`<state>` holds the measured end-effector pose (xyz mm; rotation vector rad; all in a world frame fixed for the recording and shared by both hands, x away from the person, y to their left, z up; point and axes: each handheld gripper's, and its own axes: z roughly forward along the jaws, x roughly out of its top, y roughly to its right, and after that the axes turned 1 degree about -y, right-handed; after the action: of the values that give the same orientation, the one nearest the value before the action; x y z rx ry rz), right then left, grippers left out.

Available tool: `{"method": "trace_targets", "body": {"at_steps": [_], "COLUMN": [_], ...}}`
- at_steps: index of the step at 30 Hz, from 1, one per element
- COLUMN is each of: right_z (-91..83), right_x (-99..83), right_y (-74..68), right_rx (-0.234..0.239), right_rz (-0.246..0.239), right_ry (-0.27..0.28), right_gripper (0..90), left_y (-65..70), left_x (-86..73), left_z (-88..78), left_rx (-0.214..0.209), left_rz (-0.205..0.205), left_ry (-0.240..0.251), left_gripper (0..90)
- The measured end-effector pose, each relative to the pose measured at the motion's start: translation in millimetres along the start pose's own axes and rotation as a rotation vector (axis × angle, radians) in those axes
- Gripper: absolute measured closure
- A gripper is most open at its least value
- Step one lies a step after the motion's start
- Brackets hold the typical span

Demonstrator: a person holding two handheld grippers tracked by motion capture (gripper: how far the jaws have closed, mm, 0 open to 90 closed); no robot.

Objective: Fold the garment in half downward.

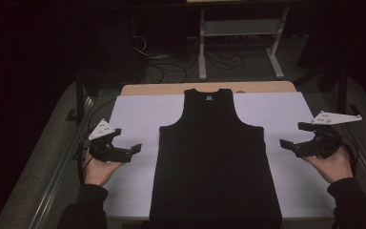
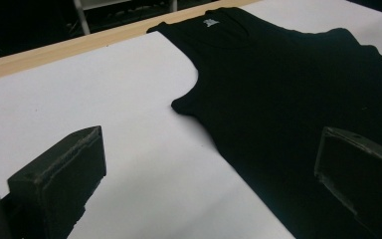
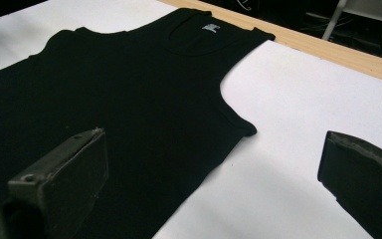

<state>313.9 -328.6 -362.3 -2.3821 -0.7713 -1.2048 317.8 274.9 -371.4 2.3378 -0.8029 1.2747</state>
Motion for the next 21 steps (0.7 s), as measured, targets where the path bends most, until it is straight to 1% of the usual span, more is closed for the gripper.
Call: {"method": "trace_targets", "body": {"at_steps": [2, 4, 6, 7, 11, 21], "right_z": [0.9, 1.7, 3.5, 3.8, 5.6, 8.0], "right_x": [1.9, 3.1, 6.0, 6.7, 10.7, 21.0], "right_y": [0.5, 1.2, 3.1, 3.8, 6.6, 14.5], "right_rx": [0.002, 0.002, 0.009, 0.009, 0.012, 0.013], "right_rz": [-0.001, -0.003, 0.0, -0.001, -0.002, -0.002], "right_ry": [-0.002, -0.005, -0.01, -0.012, -0.015, -0.011], "right_gripper": [0.0, 0.0, 0.0, 0.0, 0.0, 0.0], "left_y": [-1.5, -2.0, -3.3, -3.3, -5.1, -7.9], "left_x": [6.0, 8.0, 13.8, 13.8, 22.4, 33.2], "left_z": [1.0, 1.3, 1.6, 1.6, 3.1, 6.9], "left_rx": [-0.003, -0.007, -0.01, -0.01, -0.014, -0.022], "left_rz": [0.002, 0.002, 0.01, 0.01, 0.021, 0.027], "left_ry": [-0.002, 0.001, -0.005, -0.005, -0.011, -0.016], "left_gripper": [0.0, 0.0, 0.0, 0.0, 0.0, 0.0]}}
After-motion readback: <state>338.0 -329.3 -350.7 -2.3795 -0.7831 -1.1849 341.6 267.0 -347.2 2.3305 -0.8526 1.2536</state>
